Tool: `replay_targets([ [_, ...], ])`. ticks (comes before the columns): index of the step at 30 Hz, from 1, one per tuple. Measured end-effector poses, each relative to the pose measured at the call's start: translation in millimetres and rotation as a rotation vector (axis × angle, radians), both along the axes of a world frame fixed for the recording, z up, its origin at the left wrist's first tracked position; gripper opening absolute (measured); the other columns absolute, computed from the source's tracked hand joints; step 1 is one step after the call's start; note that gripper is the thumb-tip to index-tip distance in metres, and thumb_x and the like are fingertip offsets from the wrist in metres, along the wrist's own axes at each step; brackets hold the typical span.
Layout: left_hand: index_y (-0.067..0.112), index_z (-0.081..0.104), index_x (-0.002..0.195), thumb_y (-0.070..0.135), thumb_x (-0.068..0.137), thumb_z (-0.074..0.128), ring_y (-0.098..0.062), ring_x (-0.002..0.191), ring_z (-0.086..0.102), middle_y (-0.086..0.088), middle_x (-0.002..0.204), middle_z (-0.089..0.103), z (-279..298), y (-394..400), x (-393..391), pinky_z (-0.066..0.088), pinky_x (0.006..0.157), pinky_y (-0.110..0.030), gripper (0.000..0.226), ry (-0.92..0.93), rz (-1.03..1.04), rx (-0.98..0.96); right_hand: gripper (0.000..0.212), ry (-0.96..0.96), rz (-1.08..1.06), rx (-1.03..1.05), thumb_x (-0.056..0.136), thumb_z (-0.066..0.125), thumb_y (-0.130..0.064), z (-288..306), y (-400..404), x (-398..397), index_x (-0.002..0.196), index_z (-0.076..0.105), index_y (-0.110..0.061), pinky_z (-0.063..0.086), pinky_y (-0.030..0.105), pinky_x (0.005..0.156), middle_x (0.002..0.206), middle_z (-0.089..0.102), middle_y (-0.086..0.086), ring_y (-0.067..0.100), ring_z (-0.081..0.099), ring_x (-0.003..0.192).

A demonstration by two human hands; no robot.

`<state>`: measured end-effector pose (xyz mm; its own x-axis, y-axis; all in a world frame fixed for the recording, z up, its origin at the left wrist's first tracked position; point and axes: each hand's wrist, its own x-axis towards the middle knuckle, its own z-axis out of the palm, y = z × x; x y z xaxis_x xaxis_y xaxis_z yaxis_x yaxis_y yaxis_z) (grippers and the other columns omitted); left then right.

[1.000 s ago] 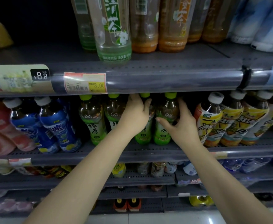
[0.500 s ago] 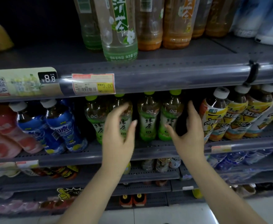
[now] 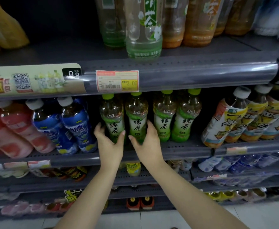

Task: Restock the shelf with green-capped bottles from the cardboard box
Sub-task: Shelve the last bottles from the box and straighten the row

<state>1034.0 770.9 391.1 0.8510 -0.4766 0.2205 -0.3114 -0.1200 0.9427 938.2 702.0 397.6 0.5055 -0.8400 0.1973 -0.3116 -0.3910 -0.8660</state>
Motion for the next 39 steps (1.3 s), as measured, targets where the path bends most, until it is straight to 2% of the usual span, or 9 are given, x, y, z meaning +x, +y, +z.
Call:
replay_targets([
  [6, 0.007, 0.044, 0.134, 0.018, 0.087, 0.067, -0.017, 0.114, 0.054, -0.006, 0.122, 0.058, -4.1, 4.3, 9.7, 0.043, 0.098, -0.03, 0.053, -0.13, -0.021, 0.123, 0.046, 0.086, -0.047, -0.044, 0.087, 0.068, -0.028, -2.4, -17.2, 12.0, 0.12, 0.049, -0.002, 0.048, 0.026, 0.083, 0.112, 0.062, 0.013, 0.024, 0.059, 0.105],
  [10, 0.006, 0.045, 0.132, 0.017, 0.088, 0.064, -0.023, 0.116, 0.054, -0.012, 0.121, 0.059, -7.9, 7.9, 10.4, 0.045, 0.1, -0.038, 0.049, -0.2, -0.012, 0.136, 0.047, 0.095, 0.061, -0.071, 0.087, 0.068, -0.028, -6.3, -19.2, 5.0, 0.124, 0.049, -0.006, 0.05, 0.029, 0.089, 0.116, 0.064, 0.009, 0.022, 0.06, 0.108],
  [15, 0.01, 0.045, 0.132, 0.02, 0.087, 0.066, -0.021, 0.113, 0.056, -0.007, 0.12, 0.06, -8.5, 10.9, 13.9, 0.046, 0.095, -0.032, 0.05, -0.191, -0.026, 0.149, 0.051, 0.048, 0.049, -0.05, 0.086, 0.07, -0.027, -10.0, -13.2, 6.3, 0.129, 0.048, -0.01, 0.045, 0.022, 0.092, 0.12, 0.063, 0.006, 0.018, 0.058, 0.113],
  [22, 0.012, 0.026, 0.147, 0.026, 0.087, 0.065, -0.019, 0.14, 0.032, -0.007, 0.151, 0.034, -7.5, 33.0, -23.6, 0.035, 0.112, -0.047, 0.073, -0.164, -0.027, 0.102, 0.063, -0.097, 0.052, -0.07, 0.083, 0.074, -0.026, -16.2, 2.9, -28.0, 0.137, 0.047, -0.01, 0.04, 0.024, 0.107, 0.134, 0.055, -0.001, 0.008, 0.048, 0.127],
  [25, 0.017, 0.043, 0.135, 0.03, 0.09, 0.059, -0.009, 0.133, 0.04, 0.007, 0.138, 0.041, -12.6, 40.1, -56.0, 0.039, 0.109, -0.038, 0.049, -0.365, -0.099, 0.027, 0.047, -0.197, -0.079, -0.121, 0.083, 0.071, -0.028, -21.3, 0.7, -64.7, 0.125, 0.055, -0.017, 0.046, 0.018, 0.098, 0.122, 0.059, -0.007, 0.005, 0.057, 0.114],
  [27, 0.026, 0.045, 0.133, 0.036, 0.092, 0.055, 0.001, 0.131, 0.04, 0.018, 0.136, 0.043, -7.5, 26.5, -73.0, 0.039, 0.109, -0.03, 0.043, -0.348, -0.265, 0.064, 0.042, -0.233, -0.199, -0.159, 0.084, 0.07, -0.028, -17.4, -13.3, -82.4, 0.121, 0.054, -0.015, 0.05, 0.022, 0.093, 0.115, 0.056, -0.006, 0.011, 0.06, 0.108],
  [34, 0.015, 0.009, 0.152, 0.032, 0.091, 0.06, -0.001, 0.143, 0.008, 0.0, 0.161, 0.012, 1.1, -46.1, -105.4, 0.002, 0.103, 0.005, 0.082, -0.217, -0.393, 0.14, 0.063, -0.155, -0.397, -0.151, 0.084, 0.072, -0.021, 0.7, -65.0, -98.7, 0.135, 0.041, -0.002, 0.045, 0.039, 0.103, 0.129, 0.045, 0.013, 0.018, 0.047, 0.12],
  [36, 0.011, 0.007, 0.152, 0.029, 0.089, 0.063, -0.009, 0.145, 0.012, -0.005, 0.16, 0.014, 1.6, -63.7, -103.3, 0.004, 0.106, 0.0, 0.086, -0.155, -0.342, 0.157, 0.068, -0.081, -0.336, -0.096, 0.082, 0.074, -0.024, 0.5, -76.9, -97.4, 0.137, 0.04, -0.002, 0.043, 0.041, 0.103, 0.132, 0.05, 0.014, 0.024, 0.048, 0.125],
  [39, 0.007, 0.02, 0.149, 0.027, 0.089, 0.063, -0.02, 0.142, 0.029, -0.011, 0.152, 0.033, 4.2, -82.1, -92.8, 0.023, 0.117, -0.027, 0.076, -0.075, -0.272, 0.158, 0.048, -0.012, -0.249, -0.103, 0.082, 0.074, -0.025, -1.7, -89.3, -95.2, 0.118, 0.053, -0.002, 0.046, 0.024, 0.081, 0.108, 0.063, 0.005, 0.025, 0.06, 0.106],
])
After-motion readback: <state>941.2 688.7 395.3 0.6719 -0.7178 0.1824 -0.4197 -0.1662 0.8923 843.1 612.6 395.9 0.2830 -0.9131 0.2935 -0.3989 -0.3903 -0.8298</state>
